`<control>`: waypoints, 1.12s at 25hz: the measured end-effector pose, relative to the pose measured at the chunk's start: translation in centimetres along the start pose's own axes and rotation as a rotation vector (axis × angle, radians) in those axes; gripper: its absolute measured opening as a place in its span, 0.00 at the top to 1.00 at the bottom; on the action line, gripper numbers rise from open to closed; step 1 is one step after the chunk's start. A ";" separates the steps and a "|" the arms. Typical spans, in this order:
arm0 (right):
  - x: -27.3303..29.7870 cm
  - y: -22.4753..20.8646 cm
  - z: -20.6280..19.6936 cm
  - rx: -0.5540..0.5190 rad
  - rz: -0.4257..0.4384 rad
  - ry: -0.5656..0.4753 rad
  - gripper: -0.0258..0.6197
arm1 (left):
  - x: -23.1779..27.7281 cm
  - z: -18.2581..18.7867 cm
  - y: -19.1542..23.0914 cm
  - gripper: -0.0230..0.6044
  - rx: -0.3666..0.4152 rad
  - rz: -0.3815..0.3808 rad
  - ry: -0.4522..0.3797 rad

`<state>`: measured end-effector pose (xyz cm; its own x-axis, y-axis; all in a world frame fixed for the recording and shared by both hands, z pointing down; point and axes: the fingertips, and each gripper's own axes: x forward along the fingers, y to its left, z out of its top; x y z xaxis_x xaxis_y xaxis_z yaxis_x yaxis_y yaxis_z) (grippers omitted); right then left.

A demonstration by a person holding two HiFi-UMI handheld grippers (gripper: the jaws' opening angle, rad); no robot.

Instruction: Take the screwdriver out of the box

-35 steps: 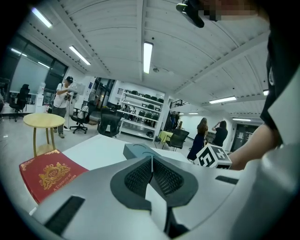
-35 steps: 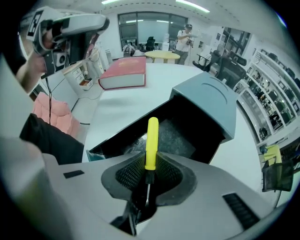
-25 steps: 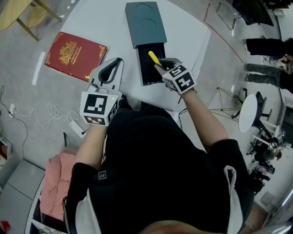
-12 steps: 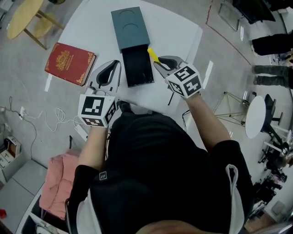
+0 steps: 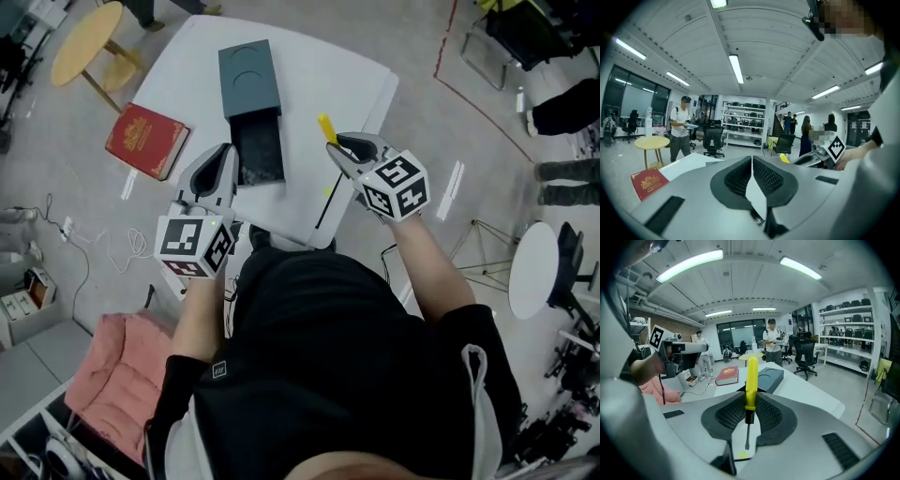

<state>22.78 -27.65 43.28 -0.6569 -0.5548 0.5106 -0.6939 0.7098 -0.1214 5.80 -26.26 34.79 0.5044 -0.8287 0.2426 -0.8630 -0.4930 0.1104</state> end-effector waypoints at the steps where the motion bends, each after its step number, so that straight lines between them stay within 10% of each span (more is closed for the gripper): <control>1: -1.0 -0.2 -0.3 0.001 0.007 -0.010 0.83 | -0.3 0.0 -0.8 0.92 0.004 0.013 0.001; 28: -12.4 11.0 6.8 0.019 0.061 -0.371 0.83 | -13.3 2.1 -1.7 0.92 0.058 0.018 -0.075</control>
<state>21.29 -15.90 29.81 -0.7567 -0.6340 0.1596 -0.6536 0.7398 -0.1597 0.64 -14.97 29.31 0.4911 -0.8542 0.1707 -0.8701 -0.4902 0.0503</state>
